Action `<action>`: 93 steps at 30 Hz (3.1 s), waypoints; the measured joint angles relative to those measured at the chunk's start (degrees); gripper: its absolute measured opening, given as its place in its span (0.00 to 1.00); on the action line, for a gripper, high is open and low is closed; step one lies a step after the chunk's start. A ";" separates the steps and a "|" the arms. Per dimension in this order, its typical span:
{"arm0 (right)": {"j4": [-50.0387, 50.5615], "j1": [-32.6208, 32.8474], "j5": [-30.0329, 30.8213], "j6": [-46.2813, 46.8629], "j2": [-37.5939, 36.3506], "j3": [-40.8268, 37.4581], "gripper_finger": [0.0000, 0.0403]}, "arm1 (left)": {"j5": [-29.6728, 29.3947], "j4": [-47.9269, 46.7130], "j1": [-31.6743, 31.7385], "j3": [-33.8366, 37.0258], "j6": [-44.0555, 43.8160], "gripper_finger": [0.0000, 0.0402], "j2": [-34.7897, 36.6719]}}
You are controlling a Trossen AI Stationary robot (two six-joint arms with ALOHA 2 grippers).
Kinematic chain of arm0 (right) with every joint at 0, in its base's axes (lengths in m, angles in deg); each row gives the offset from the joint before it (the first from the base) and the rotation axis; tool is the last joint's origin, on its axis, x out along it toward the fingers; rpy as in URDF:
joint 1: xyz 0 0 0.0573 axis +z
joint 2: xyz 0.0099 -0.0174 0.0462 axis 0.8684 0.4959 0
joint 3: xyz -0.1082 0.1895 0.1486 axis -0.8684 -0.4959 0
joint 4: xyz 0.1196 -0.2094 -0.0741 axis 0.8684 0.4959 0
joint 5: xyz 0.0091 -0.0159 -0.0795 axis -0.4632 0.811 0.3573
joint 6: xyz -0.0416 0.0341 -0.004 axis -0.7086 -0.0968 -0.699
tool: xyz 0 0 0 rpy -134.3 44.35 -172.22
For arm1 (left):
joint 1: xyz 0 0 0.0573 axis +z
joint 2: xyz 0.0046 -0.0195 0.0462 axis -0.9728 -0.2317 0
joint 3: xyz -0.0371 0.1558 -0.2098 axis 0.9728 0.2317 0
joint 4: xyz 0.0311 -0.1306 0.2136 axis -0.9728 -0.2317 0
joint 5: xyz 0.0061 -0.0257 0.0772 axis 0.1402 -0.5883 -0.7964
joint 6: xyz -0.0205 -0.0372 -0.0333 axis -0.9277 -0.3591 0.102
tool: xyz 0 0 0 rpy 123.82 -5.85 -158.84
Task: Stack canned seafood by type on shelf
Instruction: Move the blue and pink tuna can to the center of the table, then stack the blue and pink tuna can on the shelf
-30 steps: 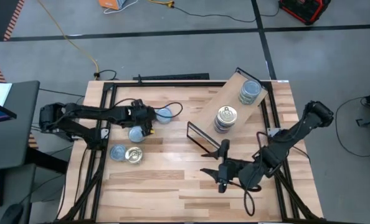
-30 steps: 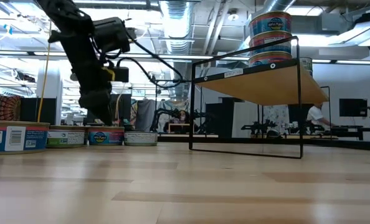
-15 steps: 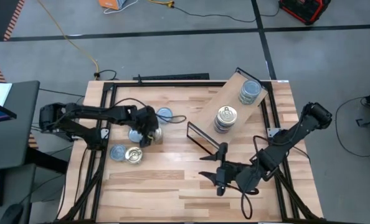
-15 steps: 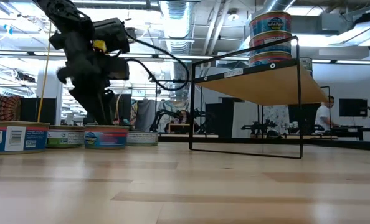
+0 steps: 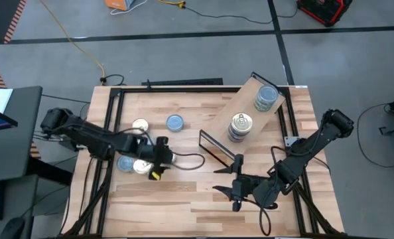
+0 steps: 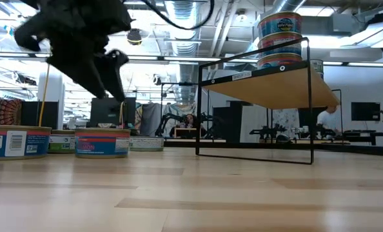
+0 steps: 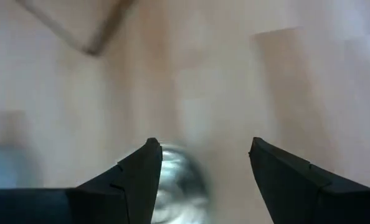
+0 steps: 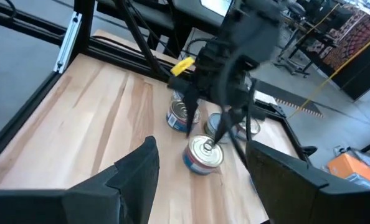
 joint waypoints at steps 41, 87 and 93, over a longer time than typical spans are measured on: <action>-9.12 5.97 6.99 -1.26 5.24 0.68 0.68 | -7.79 18.69 -11.30 -4.65 -3.86 0.59 -11.07; -7.54 5.53 7.63 2.75 5.18 0.66 0.68 | -27.60 -0.05 -25.50 -14.80 -1.45 0.00 -32.50; -7.54 5.51 7.63 2.80 5.18 0.66 0.68 | -26.34 -2.54 -25.48 -17.62 -3.75 0.00 -30.40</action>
